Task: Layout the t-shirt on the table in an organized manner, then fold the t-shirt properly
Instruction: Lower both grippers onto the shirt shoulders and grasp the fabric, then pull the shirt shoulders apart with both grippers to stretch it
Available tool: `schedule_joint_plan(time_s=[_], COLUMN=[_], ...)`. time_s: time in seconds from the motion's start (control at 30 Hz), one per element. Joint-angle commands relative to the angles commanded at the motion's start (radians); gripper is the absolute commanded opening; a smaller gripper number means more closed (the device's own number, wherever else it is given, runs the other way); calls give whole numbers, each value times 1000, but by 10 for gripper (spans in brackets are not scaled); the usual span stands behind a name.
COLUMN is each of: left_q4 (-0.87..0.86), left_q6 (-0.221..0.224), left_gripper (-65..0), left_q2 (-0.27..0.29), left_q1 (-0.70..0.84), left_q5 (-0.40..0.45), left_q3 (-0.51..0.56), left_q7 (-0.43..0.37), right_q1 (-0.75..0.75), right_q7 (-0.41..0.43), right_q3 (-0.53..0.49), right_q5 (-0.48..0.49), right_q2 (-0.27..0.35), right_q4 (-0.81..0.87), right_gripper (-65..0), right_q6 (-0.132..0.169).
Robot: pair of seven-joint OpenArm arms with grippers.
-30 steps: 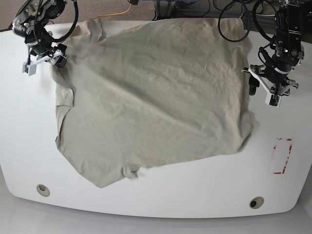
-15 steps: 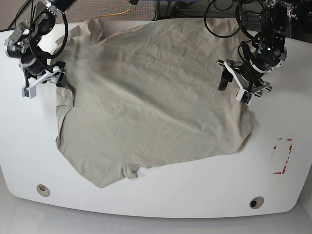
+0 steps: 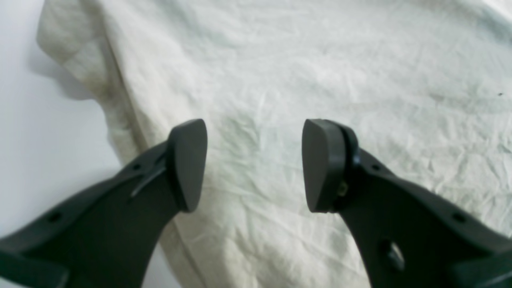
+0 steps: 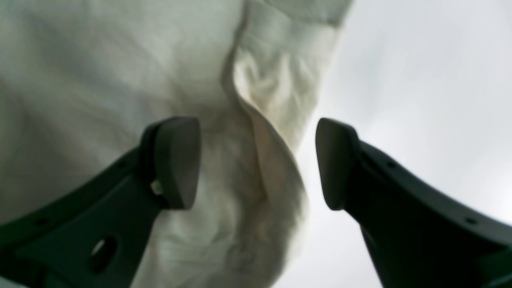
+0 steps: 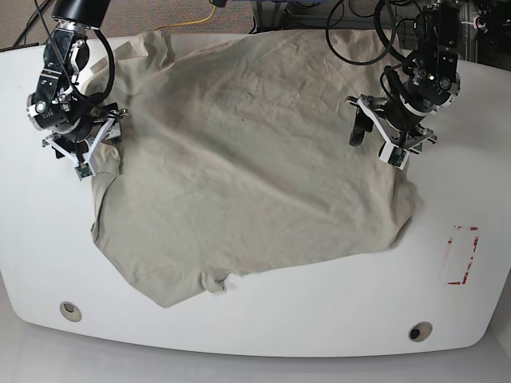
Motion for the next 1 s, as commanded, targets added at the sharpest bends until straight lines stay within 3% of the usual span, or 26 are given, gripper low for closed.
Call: schedule_joint_plan(time_s=[0.2, 0.47, 0.57, 0.67, 0.73, 0.83, 1.0], left_q4=[-71, -75, -77, -95, -118, -170, -218], left_q6=[0, 0, 0, 0, 0, 0, 0], left_gripper=[-297, -297, -297, -297, -297, -297, -297], left_q2=[-28, -49, -49, -51, -51, -68, -71], left_q1=[-12, -11, -14, -15, -17, -35, -41], left_q5=[-2, -2, 0, 0, 0, 0, 0], left_q3=[0, 0, 0, 0, -3, -3, -5], left_q7=[-6, -35, -35, -35, -37, -37, -77], right_q1=[26, 35, 35, 37, 41, 54, 54], right_q7=[63, 135, 144, 144, 144, 144, 143], right_q3=[0, 5, 5, 38, 49, 58, 72], right_q5=[-95, -115, -115, -114, -114, -112, -112], right_q2=[-6, -8, -8, -8, -9, -9, -2], right_q4=[-97, -180, -180, -181, -181, -181, -176], right_gripper=[-222, -231, -350, -566, -650, -618, -620], right_q6=[91, 94, 94, 94, 94, 94, 94])
